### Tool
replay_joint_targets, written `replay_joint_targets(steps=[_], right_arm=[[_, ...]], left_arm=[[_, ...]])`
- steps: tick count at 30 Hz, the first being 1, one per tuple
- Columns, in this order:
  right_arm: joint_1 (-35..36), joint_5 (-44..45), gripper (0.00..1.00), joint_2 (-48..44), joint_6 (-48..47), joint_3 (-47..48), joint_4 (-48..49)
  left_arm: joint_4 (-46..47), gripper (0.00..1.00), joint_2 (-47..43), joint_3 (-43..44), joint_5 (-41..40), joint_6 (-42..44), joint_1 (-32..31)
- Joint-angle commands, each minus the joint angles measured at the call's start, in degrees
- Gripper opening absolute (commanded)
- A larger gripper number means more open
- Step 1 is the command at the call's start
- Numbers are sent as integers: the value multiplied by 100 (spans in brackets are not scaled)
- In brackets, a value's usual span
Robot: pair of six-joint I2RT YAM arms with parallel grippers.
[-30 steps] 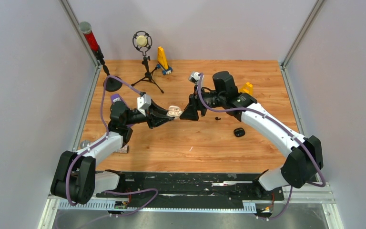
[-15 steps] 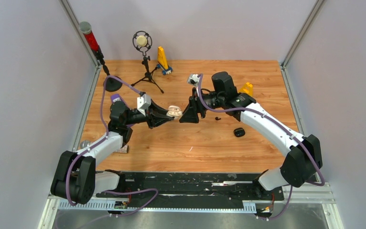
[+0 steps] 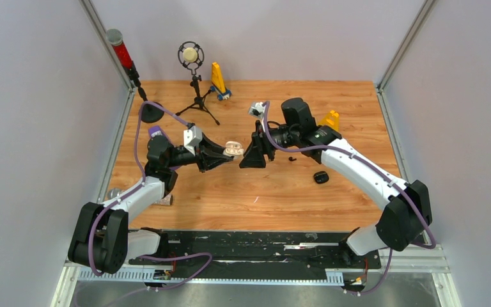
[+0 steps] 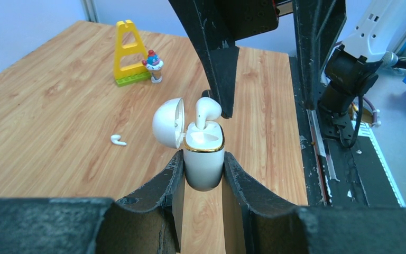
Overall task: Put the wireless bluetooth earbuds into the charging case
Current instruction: Place the earbud in the charging case.
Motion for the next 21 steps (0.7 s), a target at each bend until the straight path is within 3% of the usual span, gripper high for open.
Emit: replay_joint_targets(steps=[1, 10, 21], right_arm=[[123, -235, 57, 38, -118, 92, 77], [133, -205, 57, -19, -172, 122, 41], [31, 432, 58, -564, -560, 189, -109]], left_arm=[[256, 25, -32, 32, 15, 99, -16], [256, 25, -34, 31, 24, 107, -16], [249, 25, -39, 23, 24, 116, -16]])
